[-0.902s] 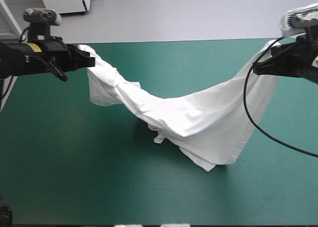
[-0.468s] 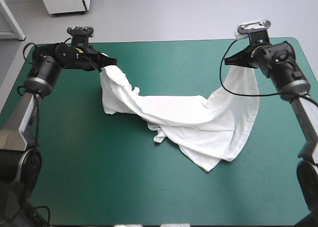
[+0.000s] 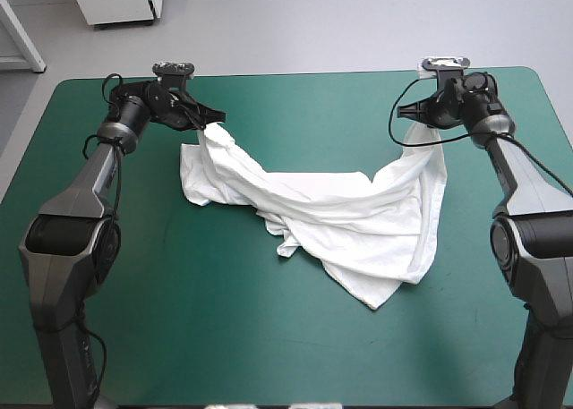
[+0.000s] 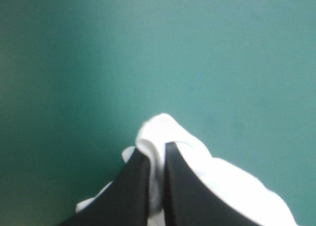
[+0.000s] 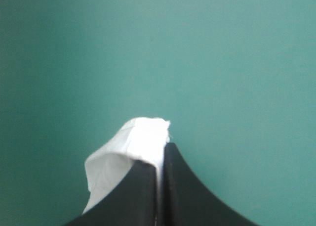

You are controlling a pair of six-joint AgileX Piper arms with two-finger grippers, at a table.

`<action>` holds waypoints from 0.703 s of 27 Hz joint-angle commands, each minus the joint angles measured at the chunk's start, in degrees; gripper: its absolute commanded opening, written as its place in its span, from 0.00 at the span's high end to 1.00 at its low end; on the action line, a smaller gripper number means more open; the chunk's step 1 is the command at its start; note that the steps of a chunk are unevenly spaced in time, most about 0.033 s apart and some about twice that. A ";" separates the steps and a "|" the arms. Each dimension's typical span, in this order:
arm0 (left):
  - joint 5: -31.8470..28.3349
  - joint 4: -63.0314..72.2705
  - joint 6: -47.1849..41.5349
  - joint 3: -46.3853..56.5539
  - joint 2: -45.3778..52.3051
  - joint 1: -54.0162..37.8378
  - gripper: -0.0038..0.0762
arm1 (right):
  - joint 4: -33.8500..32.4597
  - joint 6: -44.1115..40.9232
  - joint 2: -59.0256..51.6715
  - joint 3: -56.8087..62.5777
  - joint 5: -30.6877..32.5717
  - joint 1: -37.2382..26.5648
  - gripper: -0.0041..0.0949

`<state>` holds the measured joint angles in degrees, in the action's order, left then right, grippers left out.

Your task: Fold the cloth

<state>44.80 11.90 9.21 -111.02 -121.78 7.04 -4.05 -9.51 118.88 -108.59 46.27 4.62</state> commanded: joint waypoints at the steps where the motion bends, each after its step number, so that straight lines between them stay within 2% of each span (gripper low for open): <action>1: -1.69 0.13 -1.04 -2.14 1.63 -0.06 0.96 | 5.28 2.90 -1.55 -2.64 0.70 -2.60 0.97; 4: -2.31 0.13 -0.65 -2.14 1.09 -0.06 0.96 | 6.47 4.66 -1.30 -2.90 2.98 -3.07 0.96; 6: -2.82 0.13 -0.38 -2.14 1.01 -0.06 0.92 | 7.39 5.98 -1.30 -3.34 5.17 -3.07 0.89; 7: -2.69 0.13 -0.38 -2.22 1.14 -0.06 0.88 | 8.50 7.21 -1.30 -3.59 6.49 -3.07 0.84; 9: -1.75 0.55 -0.38 -2.81 1.33 -0.06 0.72 | 11.18 9.89 -1.30 -4.19 9.24 -3.07 0.66; 12: 1.82 0.71 -0.38 -4.63 1.86 -0.06 0.44 | 11.33 9.99 -1.30 -6.42 13.27 -3.07 0.42; 13: 5.15 0.71 -0.38 -6.26 2.37 -0.06 0.29 | 11.09 9.96 -1.30 -8.87 16.01 -3.07 0.37; 15: 7.05 0.41 -0.83 -7.79 2.61 -0.06 0.25 | 10.70 9.51 -1.30 -11.61 17.30 -3.07 0.39; 17: 7.85 -0.14 -1.08 -8.69 2.88 -0.06 0.26 | 10.58 9.51 -1.30 -14.07 19.37 -3.07 0.42; 19: 10.71 -0.75 -1.80 -9.02 4.03 -0.06 0.31 | 10.15 9.51 -1.40 -16.35 24.90 -3.07 0.46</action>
<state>54.59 11.11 8.51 -117.87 -122.97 7.04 6.44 -0.39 121.37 -121.49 67.52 1.93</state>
